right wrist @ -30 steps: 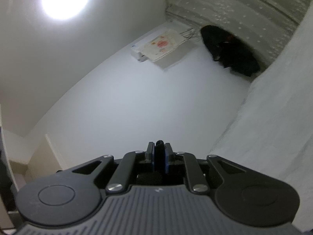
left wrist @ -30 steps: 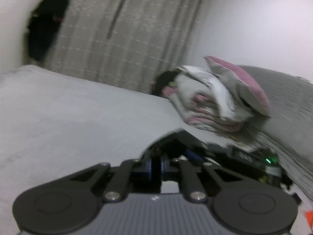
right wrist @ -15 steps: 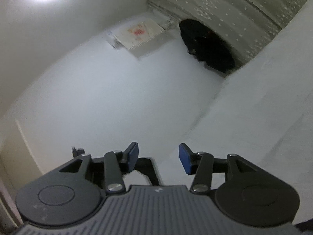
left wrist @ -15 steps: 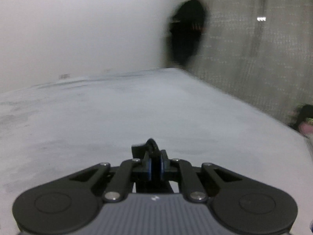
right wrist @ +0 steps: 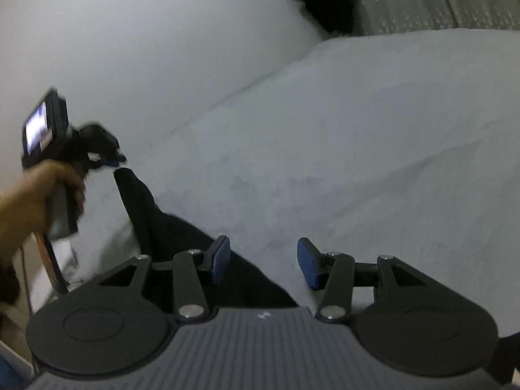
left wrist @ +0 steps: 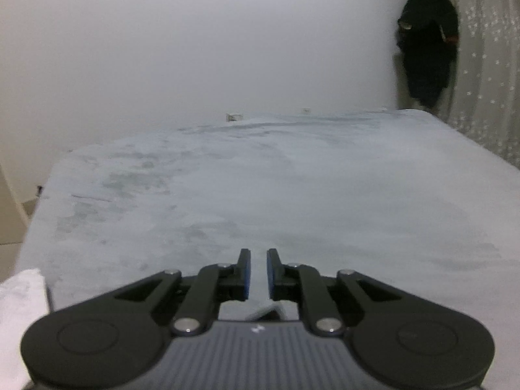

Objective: Fold clothes

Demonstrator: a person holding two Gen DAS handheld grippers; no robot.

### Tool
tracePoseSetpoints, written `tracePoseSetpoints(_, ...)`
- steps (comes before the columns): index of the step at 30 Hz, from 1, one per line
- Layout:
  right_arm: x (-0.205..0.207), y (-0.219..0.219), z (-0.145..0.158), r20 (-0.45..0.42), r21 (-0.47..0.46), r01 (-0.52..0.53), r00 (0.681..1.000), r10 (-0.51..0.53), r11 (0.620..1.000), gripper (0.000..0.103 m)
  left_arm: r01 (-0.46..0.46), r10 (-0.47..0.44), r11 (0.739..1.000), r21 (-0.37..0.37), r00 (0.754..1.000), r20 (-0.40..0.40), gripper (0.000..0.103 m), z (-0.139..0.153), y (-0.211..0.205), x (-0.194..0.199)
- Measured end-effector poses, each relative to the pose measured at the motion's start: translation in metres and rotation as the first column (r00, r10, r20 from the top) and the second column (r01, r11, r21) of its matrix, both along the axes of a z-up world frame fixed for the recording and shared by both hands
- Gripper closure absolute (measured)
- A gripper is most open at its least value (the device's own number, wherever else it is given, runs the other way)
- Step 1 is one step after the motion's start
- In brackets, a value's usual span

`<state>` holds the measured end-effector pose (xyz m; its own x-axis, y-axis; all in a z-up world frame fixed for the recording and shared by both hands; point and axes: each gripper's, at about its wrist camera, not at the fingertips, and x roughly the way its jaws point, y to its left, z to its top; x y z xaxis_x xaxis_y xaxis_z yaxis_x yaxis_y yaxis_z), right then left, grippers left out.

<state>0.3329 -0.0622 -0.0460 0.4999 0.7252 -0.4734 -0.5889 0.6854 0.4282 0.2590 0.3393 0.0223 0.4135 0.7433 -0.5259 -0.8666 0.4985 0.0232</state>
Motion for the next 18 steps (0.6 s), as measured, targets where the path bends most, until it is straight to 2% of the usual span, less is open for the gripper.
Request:
tracePoseSetpoints(2,-0.002,0.003,-0.002,0.004,-0.018,-0.015,1.0,0.015,1.0,0.052,-0.006,0.006,1.0,0.013,1.0,-0.006,0.056,0.001,-0.003,0.001)
tracePoseSetpoints(4,-0.001,0.003,-0.001,0.007,-0.026,-0.023,1.0,0.023,0.999,0.052,-0.001,0.001,1.0,0.026,1.0,-0.013,0.054,0.002,-0.008,0.004)
tracePoseSetpoints(7,0.0,0.005,-0.002,0.004,-0.041,-0.025,1.0,0.025,0.999,0.052,0.044,-0.044,0.999,0.002,0.999,-0.013,0.046,-0.001,-0.011,0.006)
tracePoseSetpoints(12,0.005,0.015,-0.002,0.001,-0.081,-0.032,0.999,0.033,0.996,0.052,0.182,-0.189,0.98,-0.084,0.978,-0.089,0.045,-0.01,-0.028,0.018)
tracePoseSetpoints(16,0.004,0.017,-0.002,0.004,-0.086,-0.043,0.999,0.044,0.995,0.052,0.221,-0.24,0.964,-0.145,0.961,-0.137,0.046,-0.017,-0.036,0.029)
tracePoseSetpoints(18,0.005,0.016,-0.002,0.003,-0.084,-0.042,0.999,0.043,0.996,0.052,0.237,-0.262,0.958,-0.16,0.952,-0.158,0.054,-0.019,-0.042,0.033)
